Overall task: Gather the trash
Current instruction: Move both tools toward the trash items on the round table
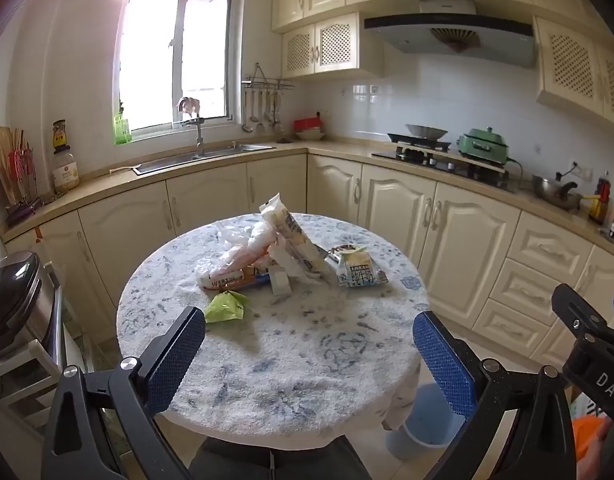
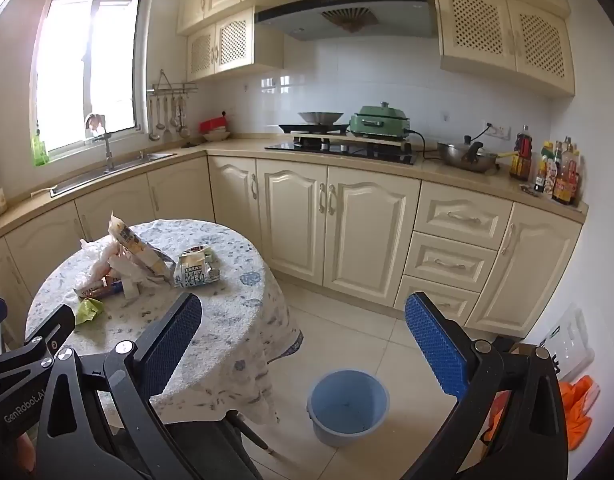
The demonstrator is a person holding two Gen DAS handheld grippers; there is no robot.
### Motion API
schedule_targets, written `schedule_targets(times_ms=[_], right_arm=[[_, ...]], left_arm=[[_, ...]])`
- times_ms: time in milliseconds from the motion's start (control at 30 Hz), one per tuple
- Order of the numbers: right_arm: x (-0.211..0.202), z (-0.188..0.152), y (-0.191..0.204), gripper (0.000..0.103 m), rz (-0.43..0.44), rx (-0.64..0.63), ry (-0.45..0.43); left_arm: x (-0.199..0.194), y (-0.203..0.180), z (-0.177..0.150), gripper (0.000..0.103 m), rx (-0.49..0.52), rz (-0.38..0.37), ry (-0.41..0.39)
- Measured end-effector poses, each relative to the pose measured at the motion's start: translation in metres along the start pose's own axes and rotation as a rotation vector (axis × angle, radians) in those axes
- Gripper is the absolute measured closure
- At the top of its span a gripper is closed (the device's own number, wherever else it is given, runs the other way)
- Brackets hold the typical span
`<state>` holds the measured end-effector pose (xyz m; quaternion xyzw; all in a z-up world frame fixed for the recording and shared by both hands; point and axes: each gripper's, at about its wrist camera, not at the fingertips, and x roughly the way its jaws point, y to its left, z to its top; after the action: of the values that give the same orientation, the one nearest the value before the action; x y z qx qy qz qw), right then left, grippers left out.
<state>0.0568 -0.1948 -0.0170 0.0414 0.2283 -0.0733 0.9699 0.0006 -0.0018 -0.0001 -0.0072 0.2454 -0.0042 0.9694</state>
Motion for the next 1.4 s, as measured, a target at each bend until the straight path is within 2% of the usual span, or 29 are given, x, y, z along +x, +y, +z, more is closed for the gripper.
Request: schedule_targets(times_ms=[267,333,633,767,1400], right_arm=[[0.001,-0.006,-0.001,0.0,0.006,0.005,0.008],[-0.001,0.001,-0.004,0.0,0.009,0.016,0.016],[-0.012,-0.005,0.003,0.0,-0.01,-0.017,-0.03],[-0.015,-0.003,0.005,0.0,0.022,-0.025,-0.031],[-0.013,-0.003,0.01,0.0,0.039,-0.042,-0.02]], left_arm=[[-0.003,0.004,-0.002,0.001,-0.018,-0.007,-0.012],[-0.008,0.003,-0.003,0.001,-0.016,-0.002,-0.019],[-0.015,0.004,-0.003,0.001,-0.014,-0.006,-0.021],[-0.015,0.003,-0.004,0.001,-0.008,-0.01,-0.018],[-0.017,0.008,-0.004,0.001,-0.016,-0.02,-0.012]])
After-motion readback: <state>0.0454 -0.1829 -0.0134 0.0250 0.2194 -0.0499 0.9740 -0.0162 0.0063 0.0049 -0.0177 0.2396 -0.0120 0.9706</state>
